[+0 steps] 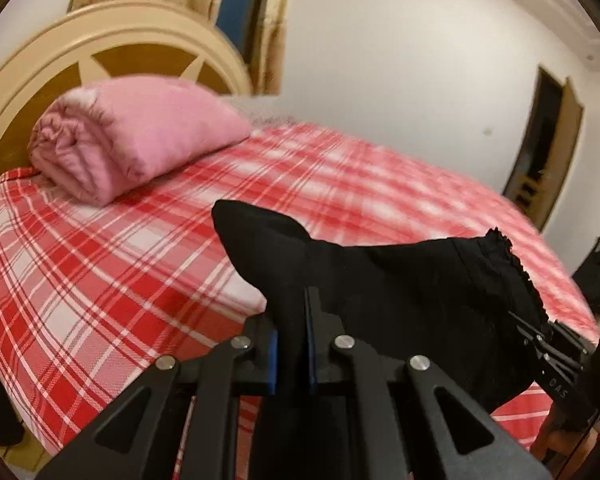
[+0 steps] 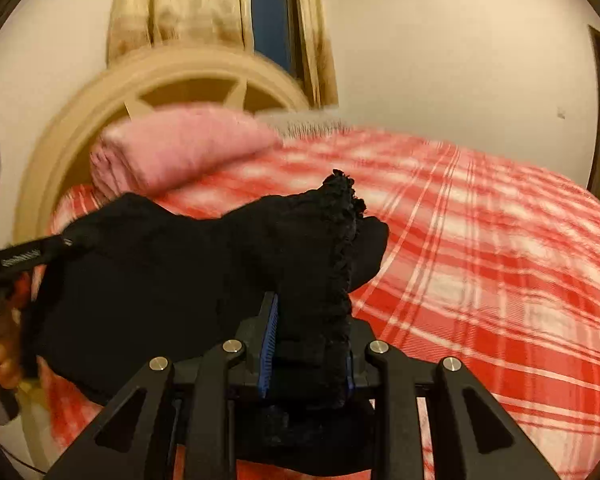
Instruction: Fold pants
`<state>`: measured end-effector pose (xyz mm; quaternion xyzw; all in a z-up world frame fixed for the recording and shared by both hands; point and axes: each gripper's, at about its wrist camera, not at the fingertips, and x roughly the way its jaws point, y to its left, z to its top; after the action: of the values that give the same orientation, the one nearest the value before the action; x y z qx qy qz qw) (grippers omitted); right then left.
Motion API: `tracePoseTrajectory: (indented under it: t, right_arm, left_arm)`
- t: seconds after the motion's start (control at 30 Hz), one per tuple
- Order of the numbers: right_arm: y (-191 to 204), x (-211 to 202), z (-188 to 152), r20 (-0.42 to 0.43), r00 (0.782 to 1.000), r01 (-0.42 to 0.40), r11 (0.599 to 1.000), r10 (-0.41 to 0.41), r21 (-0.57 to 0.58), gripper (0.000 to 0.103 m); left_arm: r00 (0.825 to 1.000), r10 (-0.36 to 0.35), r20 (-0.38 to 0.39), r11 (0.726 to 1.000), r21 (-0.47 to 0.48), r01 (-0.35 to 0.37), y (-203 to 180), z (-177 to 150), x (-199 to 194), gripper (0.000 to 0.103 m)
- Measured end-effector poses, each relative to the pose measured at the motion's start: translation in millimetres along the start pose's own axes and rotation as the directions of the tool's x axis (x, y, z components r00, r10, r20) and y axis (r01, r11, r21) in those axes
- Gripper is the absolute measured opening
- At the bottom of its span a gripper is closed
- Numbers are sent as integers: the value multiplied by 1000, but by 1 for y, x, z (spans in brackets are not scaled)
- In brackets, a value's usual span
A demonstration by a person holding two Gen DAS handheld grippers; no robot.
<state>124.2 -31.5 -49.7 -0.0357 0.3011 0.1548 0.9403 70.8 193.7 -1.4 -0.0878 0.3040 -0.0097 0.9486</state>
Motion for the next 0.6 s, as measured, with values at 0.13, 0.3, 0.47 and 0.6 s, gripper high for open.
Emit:
tracePoseTrajectory:
  t: [0.13, 0.3, 0.47, 0.6]
  right_arm:
    - [-15, 35, -15, -101, 995, 27, 999, -23, 36, 35]
    - [-34, 30, -18, -109, 993, -24, 992, 37, 120, 50]
    - [-66, -29, -28, 53, 998, -50, 943, 34, 328, 52]
    - [-54, -60, -28, 86, 996, -9, 952, -18, 304, 37]
  left_arm:
    - [990, 60, -130, 997, -46, -66, 23, -18, 44, 14]
    - [973, 152, -174, 980, -103, -171, 59, -32, 51, 66]
    - [966, 210, -150, 957, -168, -235, 89, -31, 20, 70]
    - [973, 203, -112, 963, -156, -219, 86, -31, -3, 70]
